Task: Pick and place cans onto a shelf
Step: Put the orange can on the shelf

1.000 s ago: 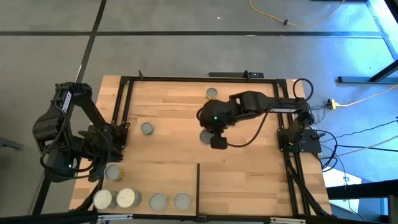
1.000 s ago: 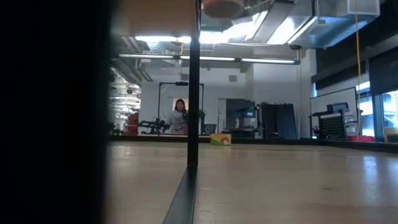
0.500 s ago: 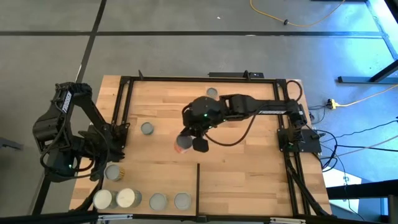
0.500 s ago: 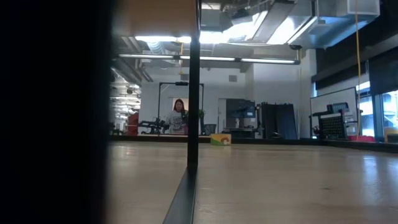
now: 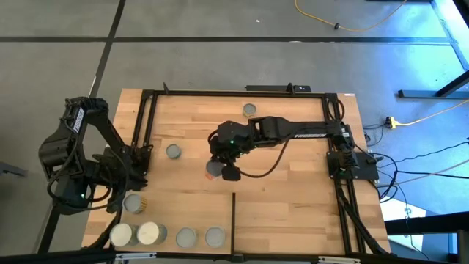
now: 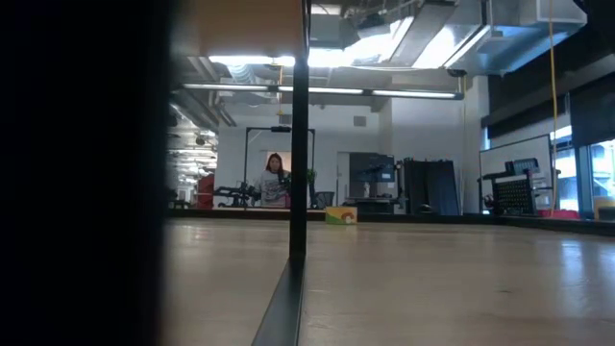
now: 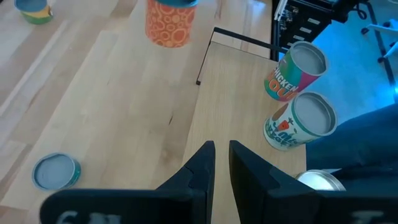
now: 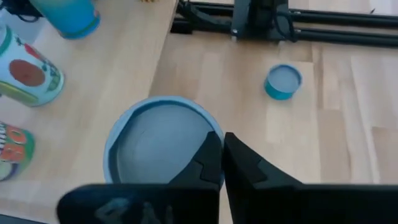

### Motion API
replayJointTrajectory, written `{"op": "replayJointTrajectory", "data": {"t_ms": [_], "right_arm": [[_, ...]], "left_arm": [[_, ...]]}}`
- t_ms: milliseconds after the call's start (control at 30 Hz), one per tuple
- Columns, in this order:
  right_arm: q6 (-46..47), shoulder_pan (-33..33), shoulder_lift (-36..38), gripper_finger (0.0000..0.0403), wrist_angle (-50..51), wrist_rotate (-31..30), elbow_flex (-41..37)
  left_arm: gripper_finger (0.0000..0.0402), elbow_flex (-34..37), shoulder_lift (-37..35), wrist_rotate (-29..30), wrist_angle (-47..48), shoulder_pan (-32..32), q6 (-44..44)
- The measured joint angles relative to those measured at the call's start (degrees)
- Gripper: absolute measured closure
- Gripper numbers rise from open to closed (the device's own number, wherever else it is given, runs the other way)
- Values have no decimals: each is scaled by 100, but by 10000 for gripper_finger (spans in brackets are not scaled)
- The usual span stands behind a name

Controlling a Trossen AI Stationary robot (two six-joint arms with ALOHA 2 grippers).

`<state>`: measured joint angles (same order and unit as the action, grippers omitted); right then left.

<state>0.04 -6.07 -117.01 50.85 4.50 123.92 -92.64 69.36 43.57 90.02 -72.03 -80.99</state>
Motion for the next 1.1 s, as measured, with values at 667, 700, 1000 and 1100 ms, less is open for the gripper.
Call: {"op": "replayJointTrajectory", "data": {"t_ms": [667, 700, 1000, 1100], "right_arm": [[-351, 1026, -691, 397, 546, -281, 4], [-357, 1059, -753, 397, 540, -213, 4], [-628, 1180, -1239, 397, 258, 346, 0], [-674, 1176, -1353, 397, 236, 369, 0]], "left_arm": [[360, 0, 0, 109, 0, 0, 12], [360, 0, 0, 134, -2, 0, 11], [360, 0, 0, 296, 0, 0, 9], [360, 0, 0, 371, 0, 0, 9]]}}
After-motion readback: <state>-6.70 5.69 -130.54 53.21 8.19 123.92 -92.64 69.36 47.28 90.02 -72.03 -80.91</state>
